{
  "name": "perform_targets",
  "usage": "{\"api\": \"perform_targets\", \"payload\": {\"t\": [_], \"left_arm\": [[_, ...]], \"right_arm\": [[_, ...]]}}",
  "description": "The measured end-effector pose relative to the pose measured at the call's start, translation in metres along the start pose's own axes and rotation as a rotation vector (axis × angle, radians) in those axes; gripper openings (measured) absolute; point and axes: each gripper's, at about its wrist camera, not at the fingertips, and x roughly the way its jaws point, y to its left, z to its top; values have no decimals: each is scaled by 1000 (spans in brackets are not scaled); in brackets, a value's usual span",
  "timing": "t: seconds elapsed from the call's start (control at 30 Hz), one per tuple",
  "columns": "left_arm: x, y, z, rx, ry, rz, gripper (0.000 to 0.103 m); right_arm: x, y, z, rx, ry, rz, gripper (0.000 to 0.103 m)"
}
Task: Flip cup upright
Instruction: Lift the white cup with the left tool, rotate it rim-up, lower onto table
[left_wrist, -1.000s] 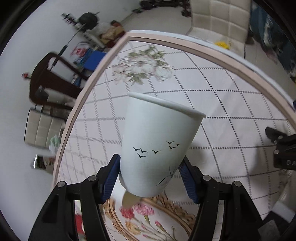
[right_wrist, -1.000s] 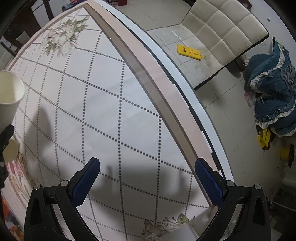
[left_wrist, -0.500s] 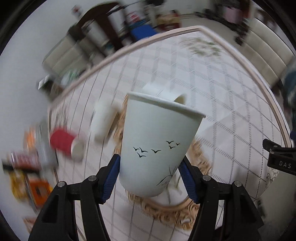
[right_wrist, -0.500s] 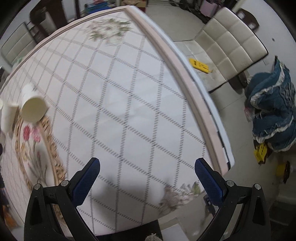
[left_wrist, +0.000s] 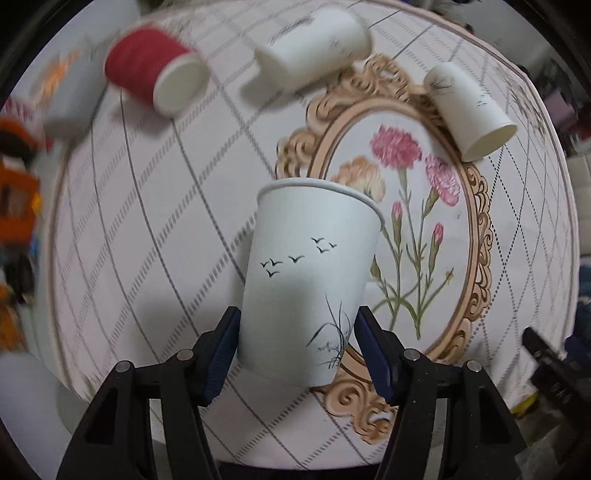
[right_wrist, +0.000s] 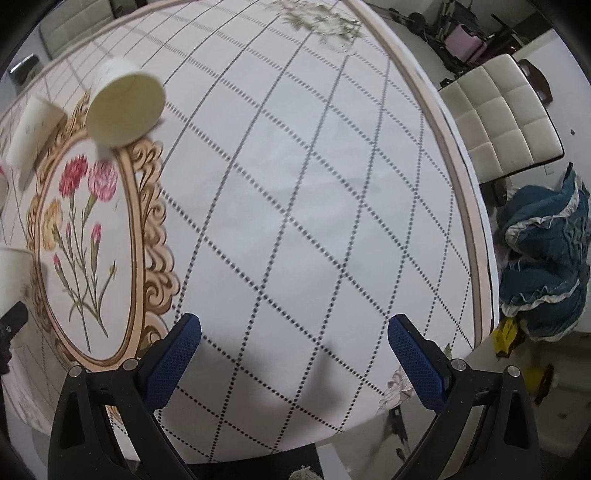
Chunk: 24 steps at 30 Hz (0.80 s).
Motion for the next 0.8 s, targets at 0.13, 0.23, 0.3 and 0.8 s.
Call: {"api": "perform_targets", "payload": {"t": [0.13, 0.23, 0.3, 0.8], "left_arm": [[12, 7, -5, -64, 62, -64, 60], [20, 11, -8, -81, 83, -89, 60], [22, 12, -9, -73, 81, -79, 60], [-6, -25, 11, -17, 24, -66, 99]], "right_arm": [[4, 5, -4, -9, 19, -8, 102], [8, 6, -5, -11, 26, -13, 102], [10, 7, -9, -10, 25, -13, 102], [9, -12, -9, 25, 23, -3, 102]]}}
